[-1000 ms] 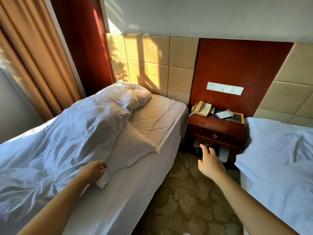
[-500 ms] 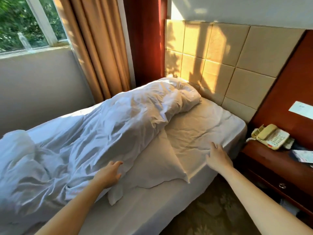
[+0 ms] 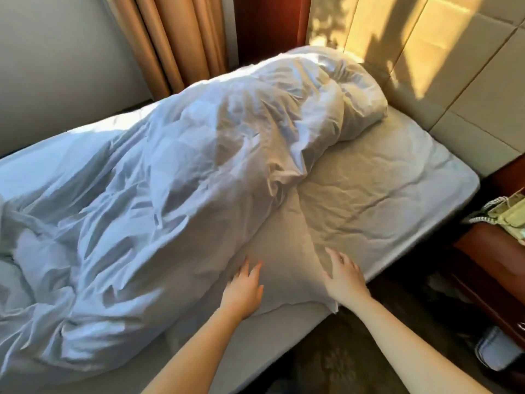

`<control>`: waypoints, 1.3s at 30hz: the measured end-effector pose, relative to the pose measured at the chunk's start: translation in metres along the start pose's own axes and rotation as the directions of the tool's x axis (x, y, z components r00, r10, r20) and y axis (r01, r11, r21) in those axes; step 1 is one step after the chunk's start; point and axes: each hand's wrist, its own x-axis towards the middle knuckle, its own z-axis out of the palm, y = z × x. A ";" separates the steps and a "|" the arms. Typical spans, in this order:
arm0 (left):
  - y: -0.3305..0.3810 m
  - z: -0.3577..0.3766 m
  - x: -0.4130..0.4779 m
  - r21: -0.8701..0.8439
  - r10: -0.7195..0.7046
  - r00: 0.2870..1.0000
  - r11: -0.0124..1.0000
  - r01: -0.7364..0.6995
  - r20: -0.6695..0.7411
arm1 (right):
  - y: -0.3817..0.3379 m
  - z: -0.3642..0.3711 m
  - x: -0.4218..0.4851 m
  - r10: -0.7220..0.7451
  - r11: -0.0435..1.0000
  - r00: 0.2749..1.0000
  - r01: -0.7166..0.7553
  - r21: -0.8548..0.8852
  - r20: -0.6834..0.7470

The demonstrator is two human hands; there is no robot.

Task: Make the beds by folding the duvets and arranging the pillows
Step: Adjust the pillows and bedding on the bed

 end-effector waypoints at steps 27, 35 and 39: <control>-0.043 0.053 0.037 -0.376 -0.637 0.767 0.730 0.571 -0.073 | -0.012 0.056 0.145 0.125 0.702 0.949 -0.290 0.650 0.289; 0.010 0.043 0.023 -0.472 -0.589 0.806 0.729 0.495 -0.064 | 0.015 -0.008 0.130 -0.046 0.755 0.972 -0.118 0.645 0.231; 0.044 0.042 0.017 -0.666 -0.604 0.795 0.618 0.417 -0.063 | 0.039 -0.053 0.118 -0.144 0.754 0.969 -0.025 0.657 0.201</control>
